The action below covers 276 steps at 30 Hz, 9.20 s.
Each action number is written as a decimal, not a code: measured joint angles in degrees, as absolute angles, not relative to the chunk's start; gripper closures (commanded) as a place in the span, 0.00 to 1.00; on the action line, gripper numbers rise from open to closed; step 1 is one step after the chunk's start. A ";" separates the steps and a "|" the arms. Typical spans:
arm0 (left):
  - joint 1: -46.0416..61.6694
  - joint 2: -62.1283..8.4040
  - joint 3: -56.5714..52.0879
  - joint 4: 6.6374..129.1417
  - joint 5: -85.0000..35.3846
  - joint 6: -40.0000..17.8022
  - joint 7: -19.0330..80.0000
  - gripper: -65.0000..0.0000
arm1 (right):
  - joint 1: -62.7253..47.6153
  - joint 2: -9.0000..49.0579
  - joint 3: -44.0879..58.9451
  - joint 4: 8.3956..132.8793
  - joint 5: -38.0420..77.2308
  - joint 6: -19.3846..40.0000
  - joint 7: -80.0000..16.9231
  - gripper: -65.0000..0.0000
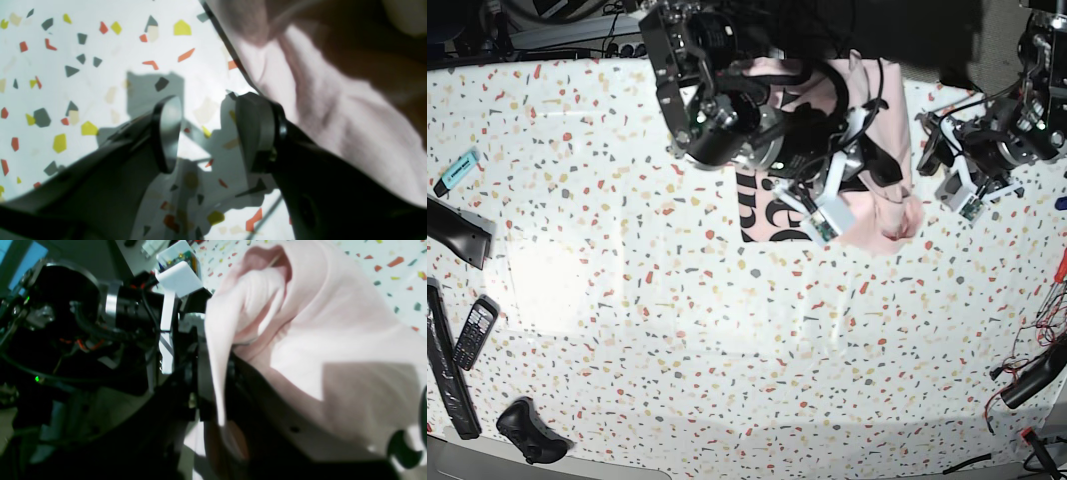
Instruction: Fold the T-shirt properly
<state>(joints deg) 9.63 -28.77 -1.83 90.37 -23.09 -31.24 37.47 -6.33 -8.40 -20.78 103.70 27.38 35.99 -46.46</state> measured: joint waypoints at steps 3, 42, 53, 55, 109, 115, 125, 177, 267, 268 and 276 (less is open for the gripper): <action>9.63 -28.75 -1.83 90.37 -23.09 -31.24 37.47 0.55 | -6.33 -8.27 -22.61 101.32 30.35 35.97 -42.41 0.68; 17.34 -18.13 -5.37 111.87 -47.05 -38.17 42.50 1.00 | 6.37 -2.85 -2.31 99.90 20.99 34.96 -55.72 0.96; 17.30 -18.11 7.05 111.87 -35.00 -34.20 48.03 1.00 | 6.35 -2.72 -2.26 99.90 17.45 34.94 -55.55 0.96; 17.30 -18.17 7.14 111.87 -29.34 -34.30 52.38 1.00 | 6.35 -2.74 -2.26 99.90 17.45 34.94 -55.57 0.96; 15.35 -18.44 -7.33 82.63 -42.74 -39.53 47.83 1.00 | 6.50 -2.59 -2.31 83.07 10.57 37.06 -49.19 1.00; 5.10 -18.24 -3.46 73.25 -34.22 -39.42 38.44 1.00 | 6.52 -0.01 -2.31 83.05 9.80 36.60 -47.94 1.00; -9.76 -17.96 0.49 62.63 -19.81 -34.48 28.45 1.00 | 6.50 1.10 -3.11 83.07 10.39 36.01 -48.60 1.00; 9.50 -15.51 -10.31 85.03 -14.13 -22.83 29.54 1.00 | -4.78 -2.98 -9.39 99.31 7.25 34.46 -51.03 1.00; 19.18 -6.26 -24.25 27.51 -2.33 -23.94 -0.10 0.73 | -9.06 16.14 1.69 23.03 5.91 27.83 -23.31 0.83; 19.18 -5.69 -24.25 27.51 -2.09 -22.15 -0.21 0.73 | -9.06 16.16 1.69 23.03 6.33 27.86 -22.35 0.81; 18.68 -4.32 -24.25 27.49 -1.23 -21.17 -0.71 0.73 | -9.06 16.19 1.69 23.03 6.31 27.81 -20.69 0.81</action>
